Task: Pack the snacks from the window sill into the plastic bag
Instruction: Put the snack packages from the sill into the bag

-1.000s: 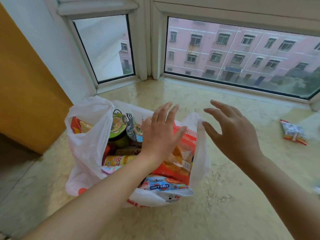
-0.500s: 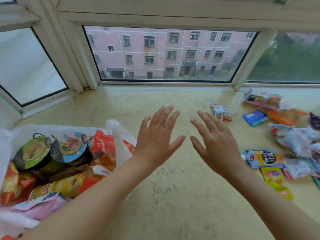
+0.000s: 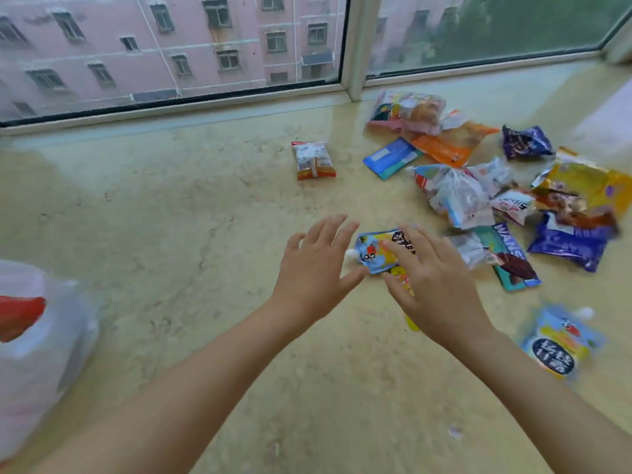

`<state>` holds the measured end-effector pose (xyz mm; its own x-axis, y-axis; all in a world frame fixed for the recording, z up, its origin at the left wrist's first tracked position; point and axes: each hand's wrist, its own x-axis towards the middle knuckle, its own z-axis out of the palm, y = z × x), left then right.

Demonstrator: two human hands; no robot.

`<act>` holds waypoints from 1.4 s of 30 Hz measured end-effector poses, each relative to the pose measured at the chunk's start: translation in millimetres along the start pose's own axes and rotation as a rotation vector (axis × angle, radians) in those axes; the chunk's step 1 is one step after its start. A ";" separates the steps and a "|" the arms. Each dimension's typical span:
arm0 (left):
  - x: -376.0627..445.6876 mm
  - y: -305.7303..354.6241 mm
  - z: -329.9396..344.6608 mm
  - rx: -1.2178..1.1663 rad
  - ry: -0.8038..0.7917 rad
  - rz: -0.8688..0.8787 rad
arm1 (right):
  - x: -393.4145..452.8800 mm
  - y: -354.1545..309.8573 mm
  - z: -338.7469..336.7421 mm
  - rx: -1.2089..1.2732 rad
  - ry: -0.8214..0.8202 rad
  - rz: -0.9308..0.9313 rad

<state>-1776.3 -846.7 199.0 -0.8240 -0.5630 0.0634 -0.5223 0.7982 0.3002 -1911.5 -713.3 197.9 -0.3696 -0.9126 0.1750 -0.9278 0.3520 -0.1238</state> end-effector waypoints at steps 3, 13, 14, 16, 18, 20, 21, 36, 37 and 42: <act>25.3 23.8 30.9 -0.043 -0.065 -0.041 | -9.7 42.0 15.0 0.001 -0.030 0.024; 91.7 43.5 107.6 0.112 -0.209 -0.120 | -25.7 86.1 71.3 0.054 -0.255 0.150; 94.5 41.8 109.3 0.161 -0.215 -0.106 | -25.8 85.0 74.3 0.067 -0.267 0.163; 99.3 35.5 108.3 0.241 -0.219 -0.042 | -24.5 82.3 76.1 0.112 -0.299 0.173; 101.0 24.1 102.9 0.294 -0.190 0.063 | -23.0 81.5 75.4 0.202 -0.324 0.187; 100.1 7.6 98.0 0.329 -0.136 0.146 | -21.0 83.7 74.3 0.292 -0.338 0.195; 99.9 -0.2 95.3 0.330 -0.134 0.172 | -19.2 85.6 74.1 0.341 -0.340 0.213; 78.8 56.5 106.2 -0.324 -0.089 -0.720 | -13.4 109.0 54.4 0.723 -0.035 0.554; 83.4 54.8 108.8 -0.355 -0.068 -0.660 | -11.8 111.2 53.2 0.761 -0.011 0.583; 95.0 46.4 111.4 -0.602 -0.050 -0.525 | -3.1 121.3 49.0 1.006 0.037 0.764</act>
<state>-1903.3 -839.3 112.9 -0.5195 -0.8117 -0.2670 -0.6483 0.1708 0.7420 -2020.4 -677.9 134.5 -0.8089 -0.5351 -0.2436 -0.0347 0.4570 -0.8888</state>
